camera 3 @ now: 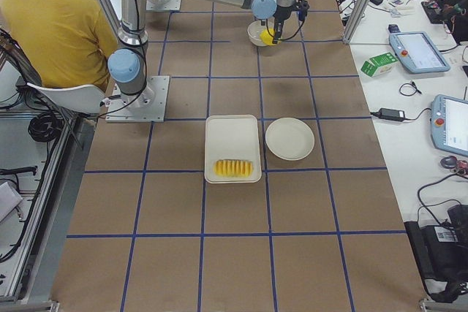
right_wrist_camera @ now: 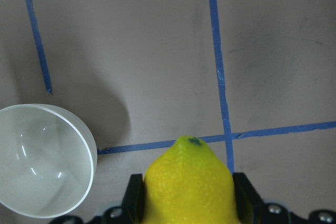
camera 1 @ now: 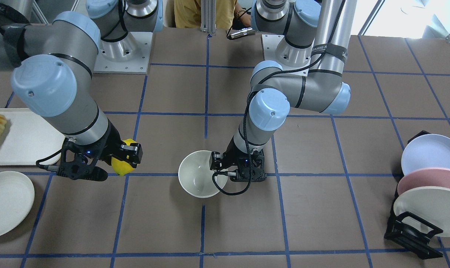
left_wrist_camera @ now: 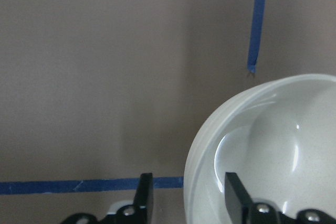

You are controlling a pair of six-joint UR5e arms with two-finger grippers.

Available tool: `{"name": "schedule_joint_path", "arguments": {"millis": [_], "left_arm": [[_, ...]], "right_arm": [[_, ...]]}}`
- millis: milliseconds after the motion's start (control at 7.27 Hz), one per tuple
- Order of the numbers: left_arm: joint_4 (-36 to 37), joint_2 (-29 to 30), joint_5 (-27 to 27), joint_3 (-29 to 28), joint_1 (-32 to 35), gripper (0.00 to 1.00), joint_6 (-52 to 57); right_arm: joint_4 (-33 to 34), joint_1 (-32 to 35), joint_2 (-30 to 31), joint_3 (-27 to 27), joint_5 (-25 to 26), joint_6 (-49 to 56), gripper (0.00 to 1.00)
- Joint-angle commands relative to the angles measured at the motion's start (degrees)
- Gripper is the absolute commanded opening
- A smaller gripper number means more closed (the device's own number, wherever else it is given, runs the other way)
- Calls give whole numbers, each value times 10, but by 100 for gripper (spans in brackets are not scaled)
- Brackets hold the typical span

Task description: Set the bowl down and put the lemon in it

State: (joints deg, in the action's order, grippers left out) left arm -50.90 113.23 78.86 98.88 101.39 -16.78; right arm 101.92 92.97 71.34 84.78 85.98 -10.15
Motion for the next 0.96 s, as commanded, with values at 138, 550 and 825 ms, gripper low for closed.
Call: {"name": "schedule_joint_path", "arguments": {"millis": [138,550,825], "left_arm": [[-193,-99,83,-63,-8,100,68],[-355,-172,85,-110,-97,100,174],[-410,-194,87,-146,-110,100,189]], "right_arm": [[53,69,-29,-1,-3,-18,0],[126,127,-72,0,-2,-33,0],[161,157,-110,1,-1,-48,0]]}}
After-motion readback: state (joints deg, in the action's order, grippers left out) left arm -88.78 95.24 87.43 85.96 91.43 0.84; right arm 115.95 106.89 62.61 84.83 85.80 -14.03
